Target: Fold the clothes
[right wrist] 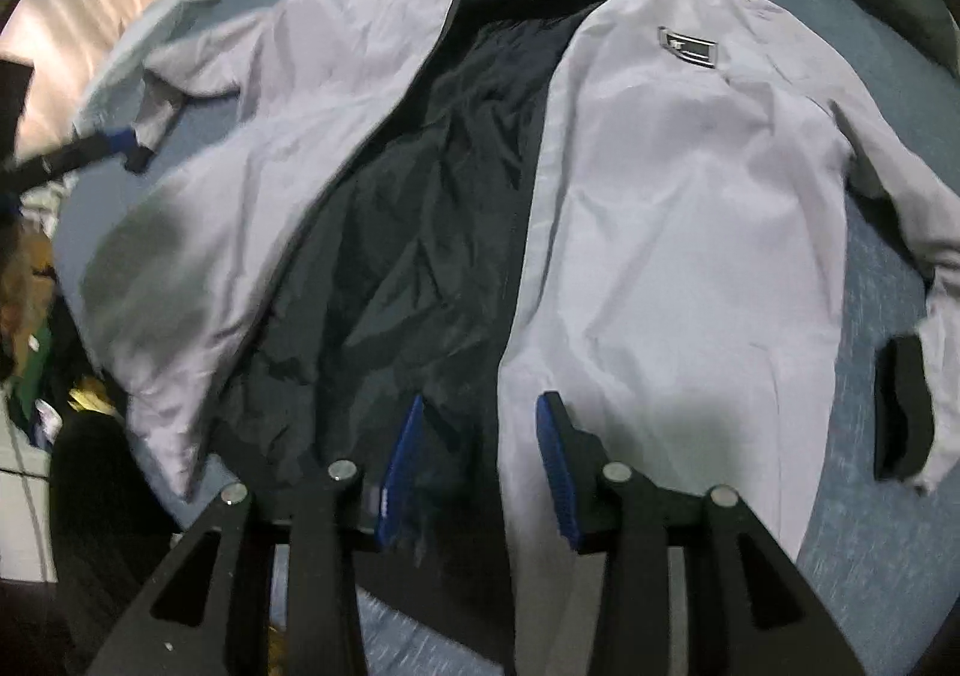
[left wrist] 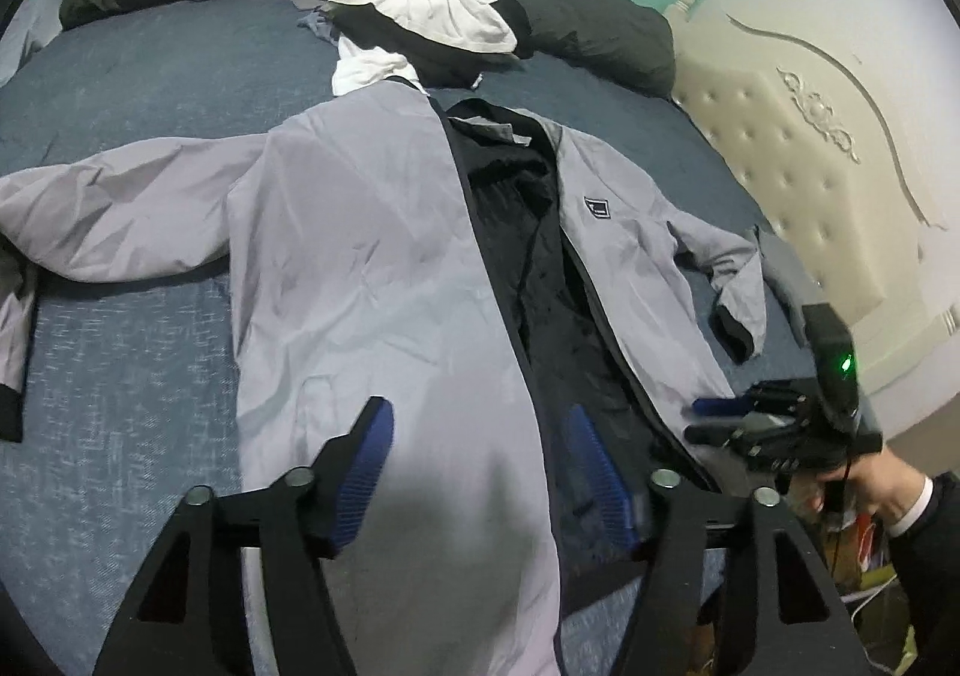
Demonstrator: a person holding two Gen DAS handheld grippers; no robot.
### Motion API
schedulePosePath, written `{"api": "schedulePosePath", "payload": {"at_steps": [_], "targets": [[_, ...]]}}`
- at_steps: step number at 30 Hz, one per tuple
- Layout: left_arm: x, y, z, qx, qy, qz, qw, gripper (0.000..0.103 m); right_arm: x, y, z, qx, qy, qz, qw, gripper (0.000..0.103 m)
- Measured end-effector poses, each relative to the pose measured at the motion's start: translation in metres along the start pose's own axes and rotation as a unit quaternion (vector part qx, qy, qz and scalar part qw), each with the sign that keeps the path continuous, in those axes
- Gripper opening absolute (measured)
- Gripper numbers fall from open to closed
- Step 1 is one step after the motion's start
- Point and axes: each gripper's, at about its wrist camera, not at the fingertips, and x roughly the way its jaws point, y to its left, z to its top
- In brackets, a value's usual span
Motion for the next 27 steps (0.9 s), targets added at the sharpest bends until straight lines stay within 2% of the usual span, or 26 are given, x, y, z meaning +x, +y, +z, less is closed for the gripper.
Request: {"api": "schedulePosePath", "payload": {"at_steps": [2, 4, 5, 7, 9, 11, 15, 19, 22, 23, 24, 26, 27], "targets": [[0.006, 0.003, 0.002, -0.003, -0.008, 0.006, 0.9999, 0.072, 0.008, 0.001, 0.006, -0.006, 0.003, -0.013, 1.000, 0.036], [0.009, 0.004, 0.003, -0.004, -0.018, 0.010, 0.9998, 0.074, 0.014, 0.000, 0.009, -0.007, 0.003, -0.025, 1.000, 0.027], [0.011, 0.005, 0.003, -0.003, -0.023, 0.010, 0.9997, 0.075, 0.016, -0.001, 0.010, -0.008, 0.003, -0.029, 1.000, 0.019], [0.015, 0.006, 0.005, -0.002, -0.034, 0.012, 0.9993, 0.078, 0.019, -0.004, 0.013, -0.008, 0.004, -0.033, 0.999, 0.014], [0.018, 0.005, 0.007, 0.003, -0.043, 0.016, 0.9990, 0.079, 0.022, -0.006, 0.014, -0.009, 0.008, -0.033, 0.999, 0.004], [0.018, 0.004, 0.007, 0.003, -0.058, 0.017, 0.9982, 0.079, 0.020, -0.009, 0.017, -0.004, 0.000, -0.026, 1.000, 0.002], [0.015, 0.011, 0.005, -0.030, -0.090, -0.002, 0.9955, 0.079, 0.007, -0.020, 0.028, 0.023, -0.024, -0.005, 0.999, 0.000], [0.016, 0.016, 0.004, -0.048, -0.102, -0.009, 0.9936, 0.080, 0.000, -0.027, 0.043, 0.021, -0.028, 0.001, 0.999, 0.000], [0.019, 0.016, 0.000, -0.041, -0.105, 0.004, 0.9936, 0.083, -0.001, -0.021, 0.047, 0.016, -0.019, 0.002, 1.000, 0.003], [0.021, 0.016, -0.001, -0.038, -0.103, 0.011, 0.9938, 0.083, 0.001, -0.019, 0.047, 0.013, -0.015, -0.006, 1.000, 0.012], [0.023, 0.016, -0.002, -0.036, -0.101, 0.015, 0.9941, 0.084, 0.003, -0.016, 0.047, 0.010, -0.013, -0.014, 1.000, 0.029], [0.028, 0.017, -0.005, -0.034, -0.097, 0.018, 0.9946, 0.084, 0.009, -0.010, 0.047, 0.009, -0.010, -0.023, 1.000, 0.041], [0.029, 0.017, -0.006, -0.033, -0.095, 0.021, 0.9947, 0.084, 0.015, -0.010, 0.047, 0.012, -0.007, -0.026, 1.000, 0.041]]}}
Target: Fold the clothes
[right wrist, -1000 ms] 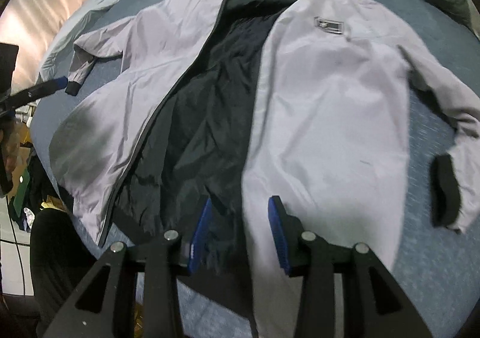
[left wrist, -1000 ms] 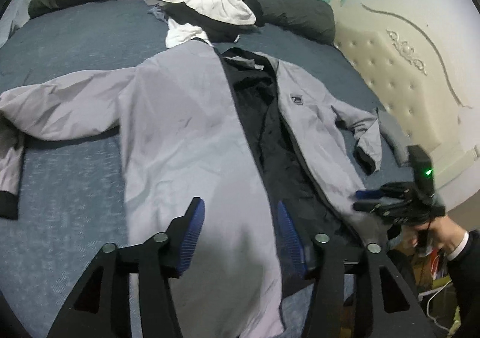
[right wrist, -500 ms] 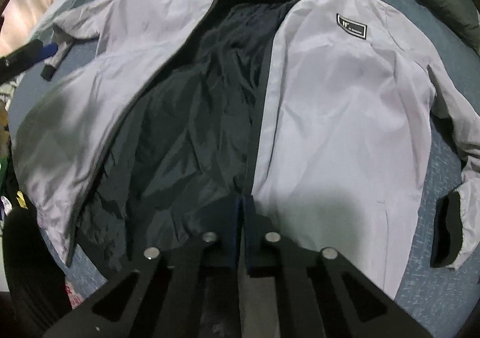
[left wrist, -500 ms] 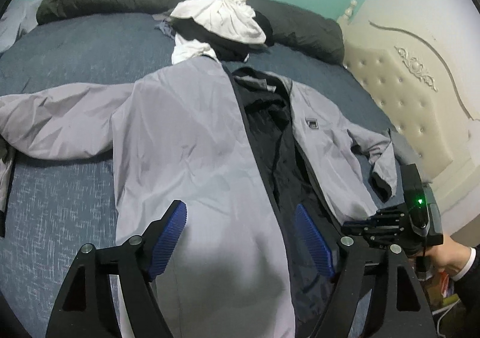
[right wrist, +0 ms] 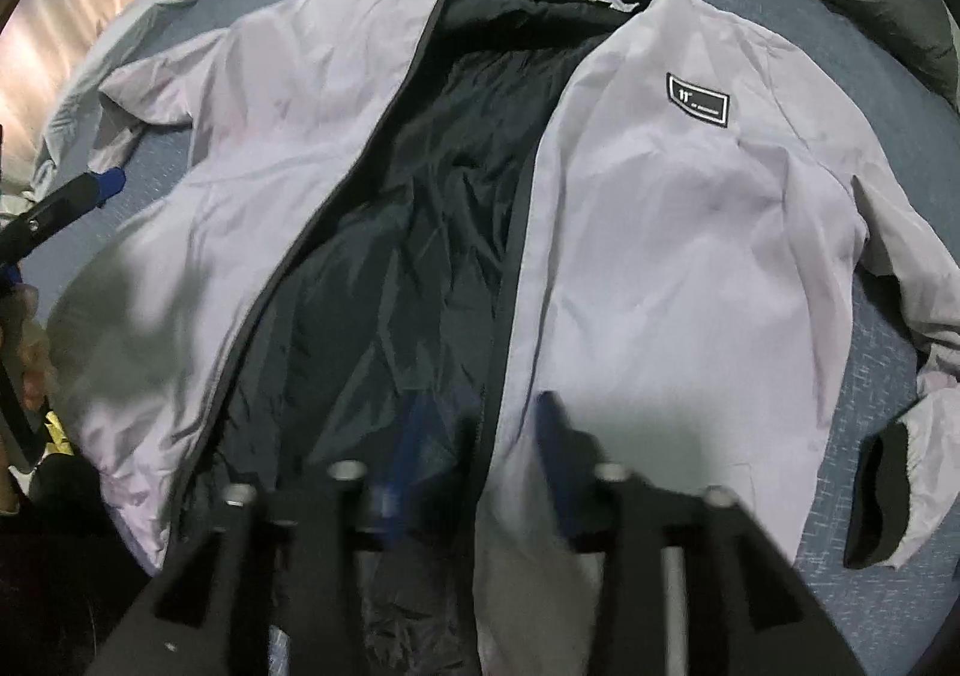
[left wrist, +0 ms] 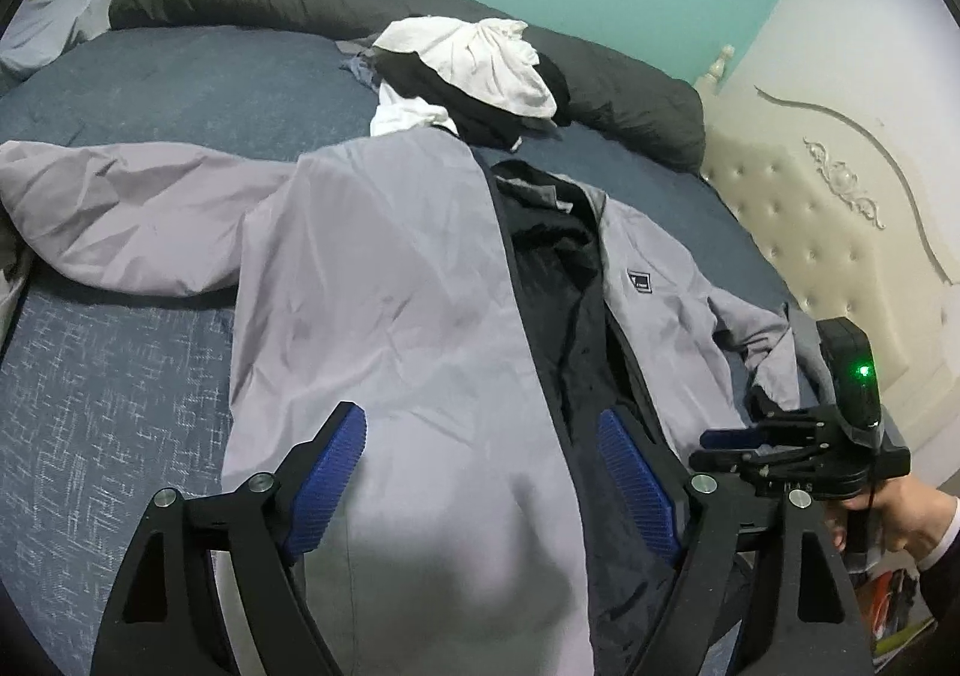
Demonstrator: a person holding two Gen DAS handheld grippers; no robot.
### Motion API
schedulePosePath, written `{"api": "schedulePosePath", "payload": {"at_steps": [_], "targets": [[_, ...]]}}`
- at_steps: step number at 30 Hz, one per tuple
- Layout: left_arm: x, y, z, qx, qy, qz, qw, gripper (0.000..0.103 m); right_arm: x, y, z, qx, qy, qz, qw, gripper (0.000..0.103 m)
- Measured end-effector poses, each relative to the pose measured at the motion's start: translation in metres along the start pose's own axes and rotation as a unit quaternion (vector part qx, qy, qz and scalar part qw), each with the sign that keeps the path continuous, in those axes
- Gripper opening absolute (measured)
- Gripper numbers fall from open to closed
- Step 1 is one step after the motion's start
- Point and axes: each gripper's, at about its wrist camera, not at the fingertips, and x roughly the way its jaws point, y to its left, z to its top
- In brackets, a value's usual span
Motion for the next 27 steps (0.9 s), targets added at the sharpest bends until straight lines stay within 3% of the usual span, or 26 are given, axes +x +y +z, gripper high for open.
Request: {"api": "schedulePosePath", "payload": {"at_steps": [4, 6, 12, 21, 27], "targets": [[0.000, 0.006, -0.007, 0.000, -0.004, 0.010, 0.9999, 0.089, 0.014, 0.002, -0.003, 0.005, -0.001, -0.013, 1.000, 0.039], [-0.001, 0.009, -0.008, -0.008, -0.010, 0.013, 0.9998, 0.092, 0.019, 0.002, -0.004, 0.003, 0.002, -0.022, 1.000, 0.020], [-0.002, 0.015, -0.009, -0.012, -0.020, 0.008, 0.9997, 0.092, 0.026, -0.004, -0.002, 0.006, 0.004, -0.038, 0.999, 0.003], [-0.005, 0.026, -0.010, -0.025, -0.027, 0.005, 0.9993, 0.093, -0.008, -0.022, 0.031, 0.060, -0.052, 0.010, 0.997, 0.002], [-0.005, 0.028, -0.010, -0.027, -0.026, 0.000, 0.9993, 0.093, -0.008, -0.021, 0.069, 0.068, -0.059, 0.010, 0.996, 0.002]]}}
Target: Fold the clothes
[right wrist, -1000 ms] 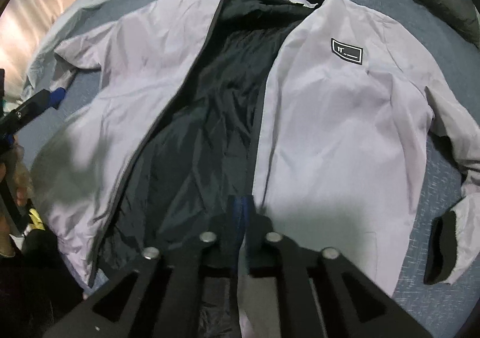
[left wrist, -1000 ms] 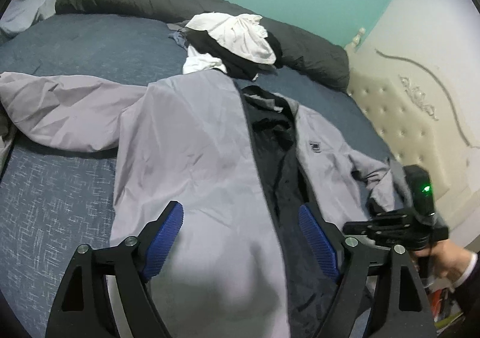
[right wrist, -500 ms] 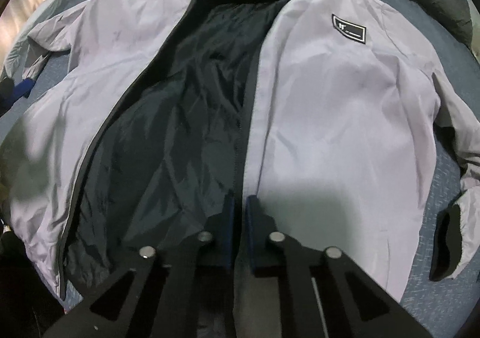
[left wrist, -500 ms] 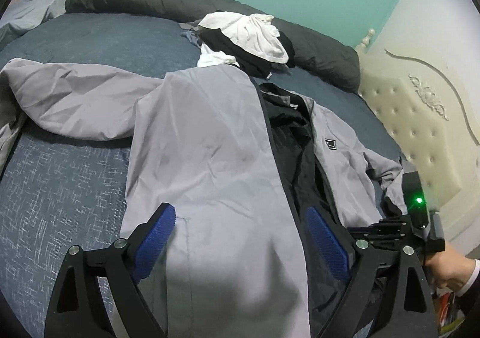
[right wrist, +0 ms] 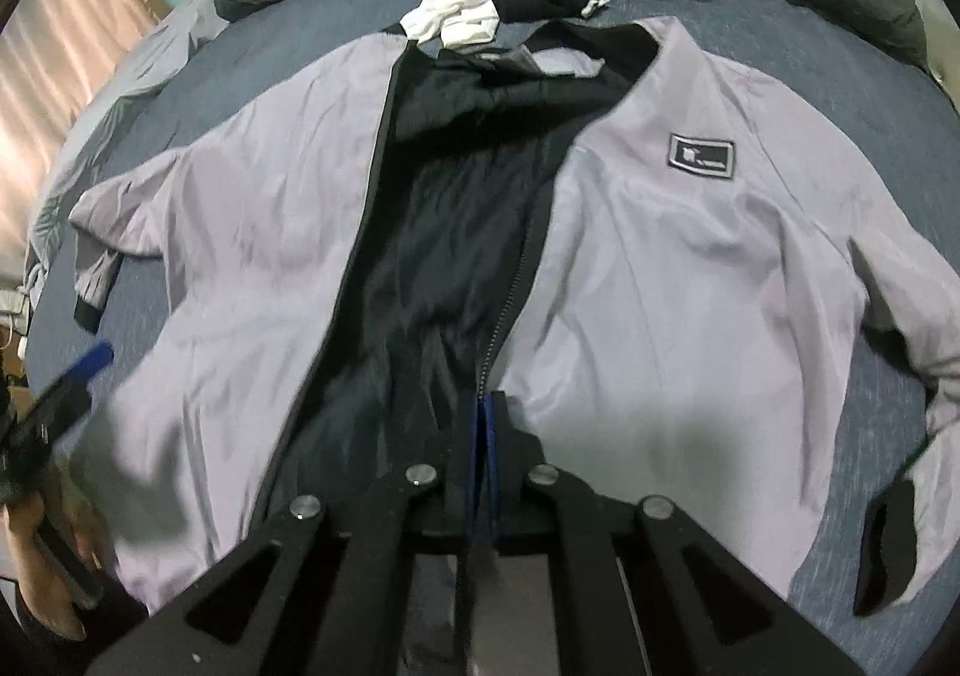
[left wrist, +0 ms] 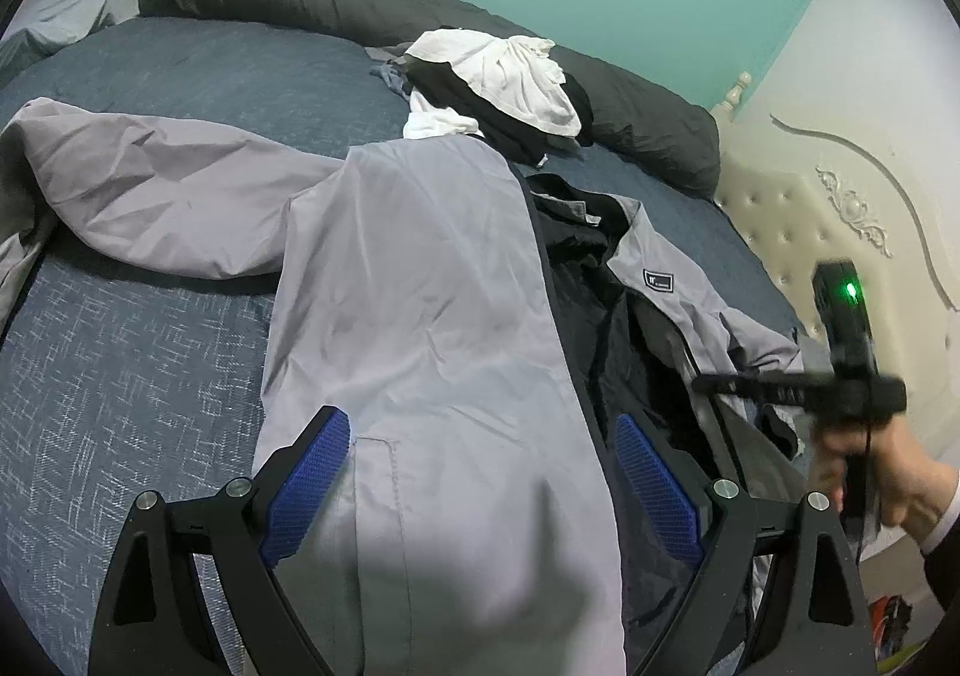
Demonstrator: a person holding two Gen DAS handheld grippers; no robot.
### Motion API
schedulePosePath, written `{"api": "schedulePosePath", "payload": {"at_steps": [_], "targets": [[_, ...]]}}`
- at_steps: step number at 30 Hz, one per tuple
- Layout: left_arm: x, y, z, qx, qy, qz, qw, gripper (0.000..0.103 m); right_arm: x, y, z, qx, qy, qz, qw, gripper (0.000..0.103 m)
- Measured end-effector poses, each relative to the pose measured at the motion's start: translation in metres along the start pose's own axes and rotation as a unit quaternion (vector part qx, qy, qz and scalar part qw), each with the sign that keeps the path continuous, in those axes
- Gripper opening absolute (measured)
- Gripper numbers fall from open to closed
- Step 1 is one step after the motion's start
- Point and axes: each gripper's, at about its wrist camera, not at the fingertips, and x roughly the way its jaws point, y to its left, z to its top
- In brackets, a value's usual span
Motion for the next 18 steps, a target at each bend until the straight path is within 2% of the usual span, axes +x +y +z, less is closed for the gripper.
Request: {"api": "schedulePosePath", "payload": {"at_steps": [4, 7, 12, 16, 18], "targets": [[-0.002, 0.001, 0.000, 0.000, -0.001, -0.001, 1.0000, 0.093, 0.014, 0.009, 0.021, 0.004, -0.004, -0.001, 1.000, 0.002], [-0.002, 0.002, 0.000, -0.001, -0.002, -0.002, 1.0000, 0.093, 0.027, 0.008, 0.030, 0.030, -0.003, 0.024, 0.999, 0.002], [0.001, 0.010, -0.001, -0.016, 0.003, -0.008, 0.9998, 0.093, 0.051, 0.014, 0.022, 0.018, 0.036, 0.034, 0.999, 0.003], [0.001, 0.008, -0.001, -0.014, 0.003, -0.009, 0.9999, 0.094, 0.048, 0.006, 0.015, 0.020, 0.039, 0.022, 0.999, 0.008], [0.001, 0.006, -0.001, -0.011, 0.003, -0.009, 0.9999, 0.094, 0.032, 0.003, 0.011, 0.013, 0.027, 0.015, 0.999, 0.020]]}}
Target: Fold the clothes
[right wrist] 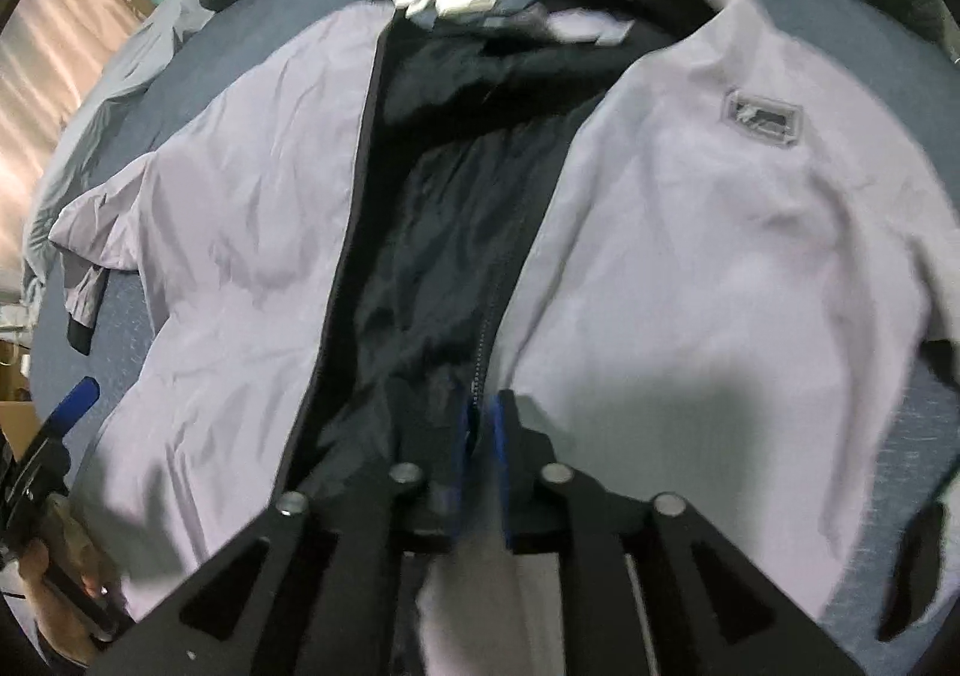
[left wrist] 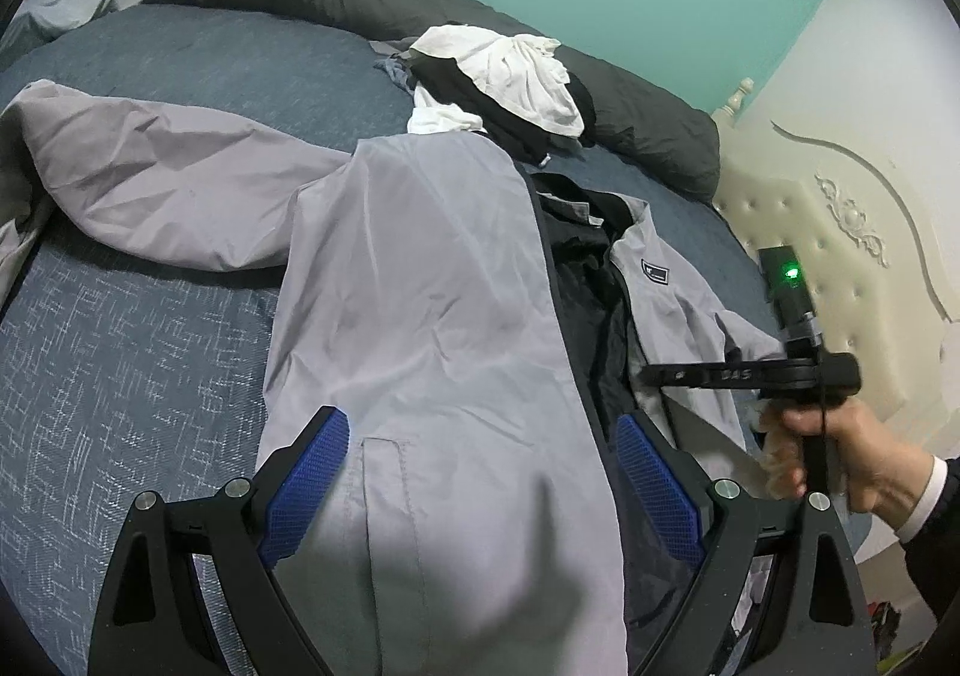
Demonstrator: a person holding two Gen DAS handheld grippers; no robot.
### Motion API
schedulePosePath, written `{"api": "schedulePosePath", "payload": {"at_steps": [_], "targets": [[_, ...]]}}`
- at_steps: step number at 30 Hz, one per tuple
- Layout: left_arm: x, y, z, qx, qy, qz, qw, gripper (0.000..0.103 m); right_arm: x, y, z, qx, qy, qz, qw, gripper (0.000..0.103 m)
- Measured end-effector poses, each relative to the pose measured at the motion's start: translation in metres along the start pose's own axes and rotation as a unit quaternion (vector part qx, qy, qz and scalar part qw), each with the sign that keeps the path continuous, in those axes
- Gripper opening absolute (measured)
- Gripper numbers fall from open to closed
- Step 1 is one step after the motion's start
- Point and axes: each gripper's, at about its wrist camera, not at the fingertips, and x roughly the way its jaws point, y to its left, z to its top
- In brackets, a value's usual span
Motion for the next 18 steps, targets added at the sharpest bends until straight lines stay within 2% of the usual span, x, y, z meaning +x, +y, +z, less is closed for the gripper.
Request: {"api": "schedulePosePath", "payload": {"at_steps": [2, 9, 13, 18], "targets": [[0.000, -0.001, 0.000, 0.002, 0.000, 0.000, 1.0000, 0.094, -0.020, 0.002, -0.009, -0.010, -0.011, 0.006, 1.000, 0.026], [-0.003, -0.004, 0.002, 0.004, -0.005, -0.001, 1.0000, 0.094, -0.057, 0.029, -0.058, -0.057, -0.001, 0.021, 0.998, 0.026], [-0.006, -0.004, 0.003, 0.005, -0.007, 0.001, 1.0000, 0.094, -0.047, 0.046, -0.084, -0.089, 0.030, 0.025, 0.995, 0.026], [-0.008, -0.003, 0.002, 0.006, -0.008, 0.002, 0.9999, 0.095, -0.020, 0.052, -0.102, -0.094, 0.059, -0.004, 0.994, 0.026]]}}
